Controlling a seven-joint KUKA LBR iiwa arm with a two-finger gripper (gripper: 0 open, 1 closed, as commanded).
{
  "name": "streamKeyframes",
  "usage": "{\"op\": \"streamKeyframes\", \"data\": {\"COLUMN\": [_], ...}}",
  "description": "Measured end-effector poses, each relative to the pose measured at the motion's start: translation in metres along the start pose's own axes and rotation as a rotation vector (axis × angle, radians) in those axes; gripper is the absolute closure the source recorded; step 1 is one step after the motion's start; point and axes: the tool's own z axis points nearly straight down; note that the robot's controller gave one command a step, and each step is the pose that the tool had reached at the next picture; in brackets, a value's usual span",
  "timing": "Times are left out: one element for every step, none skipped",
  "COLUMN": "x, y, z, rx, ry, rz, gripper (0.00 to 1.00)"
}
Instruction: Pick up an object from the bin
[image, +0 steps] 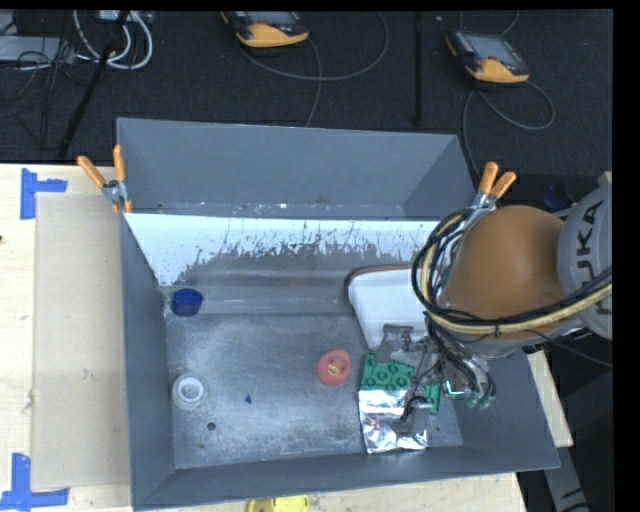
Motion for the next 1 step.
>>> {"op": "streamKeyframes", "data": {"x": [-0.0697], "y": [-0.0792], "z": [0.1112], "rx": [0.0], "ry": [-0.014], "rz": [-0.198], "gripper": [0.0]}}
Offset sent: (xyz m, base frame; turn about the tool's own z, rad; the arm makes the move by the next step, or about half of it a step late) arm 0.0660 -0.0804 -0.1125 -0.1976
